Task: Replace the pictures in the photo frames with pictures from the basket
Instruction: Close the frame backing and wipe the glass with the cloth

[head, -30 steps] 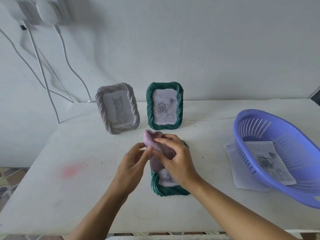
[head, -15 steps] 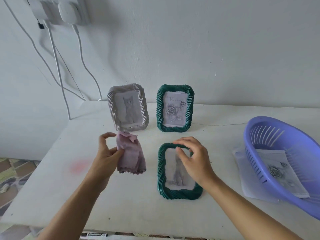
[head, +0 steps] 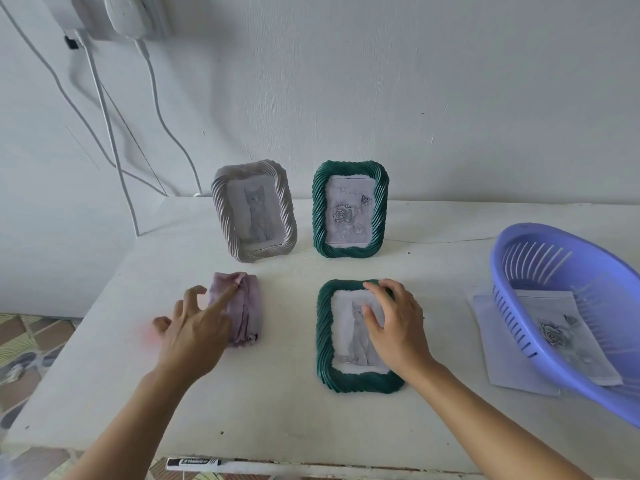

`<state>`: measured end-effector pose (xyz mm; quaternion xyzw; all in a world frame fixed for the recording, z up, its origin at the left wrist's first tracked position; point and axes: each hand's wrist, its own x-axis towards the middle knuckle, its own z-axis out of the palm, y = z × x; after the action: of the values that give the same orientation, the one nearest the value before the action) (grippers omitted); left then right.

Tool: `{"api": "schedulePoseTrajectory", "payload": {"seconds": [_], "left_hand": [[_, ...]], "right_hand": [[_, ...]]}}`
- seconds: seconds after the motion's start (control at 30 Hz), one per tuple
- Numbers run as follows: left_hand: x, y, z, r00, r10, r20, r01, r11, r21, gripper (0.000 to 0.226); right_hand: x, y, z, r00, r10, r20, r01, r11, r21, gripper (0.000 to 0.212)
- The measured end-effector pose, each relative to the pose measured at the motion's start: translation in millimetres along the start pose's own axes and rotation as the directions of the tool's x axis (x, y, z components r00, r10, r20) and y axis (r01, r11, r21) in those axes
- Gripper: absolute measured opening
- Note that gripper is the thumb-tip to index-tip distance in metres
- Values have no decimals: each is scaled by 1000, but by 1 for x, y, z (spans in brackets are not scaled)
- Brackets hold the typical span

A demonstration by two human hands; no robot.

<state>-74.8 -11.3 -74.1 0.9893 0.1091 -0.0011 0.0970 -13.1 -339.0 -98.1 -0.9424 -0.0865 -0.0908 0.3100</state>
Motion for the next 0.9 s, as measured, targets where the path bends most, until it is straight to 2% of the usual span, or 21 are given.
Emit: {"api": "schedulePoseTrajectory", "payload": {"seconds": [0.1,0.23,0.33,0.4,0.47,0.6,0.9], "left_hand": [[-2,8,3,998,64,17,-65,995,69,65],[13,-2,4,993,87,76,-88,996,6,65],[21,2,-8,973,225,45,-229,964,138,64],[25,5,-11,984,168,60,-174,979,110,58],[24,11,-8,993,116,-23,-113,989,99,47],[12,16,5,974,228,-17,-220,954,202,52],[12,-16,2,974,223,31,-224,939,262,59]], "right_hand": [[-3,3,3,1000,15,18,-14,1000,-13,39],[-6,6,4,999,23,39,-21,998,-51,39],[-4,4,3,998,28,48,-25,997,-72,38],[-4,2,2,998,31,52,-27,997,-79,37],[-3,3,0,999,20,48,-15,996,-88,37],[-4,6,-1,999,-3,54,7,996,-83,37],[-6,7,-6,997,-28,76,30,999,-17,39]]}}
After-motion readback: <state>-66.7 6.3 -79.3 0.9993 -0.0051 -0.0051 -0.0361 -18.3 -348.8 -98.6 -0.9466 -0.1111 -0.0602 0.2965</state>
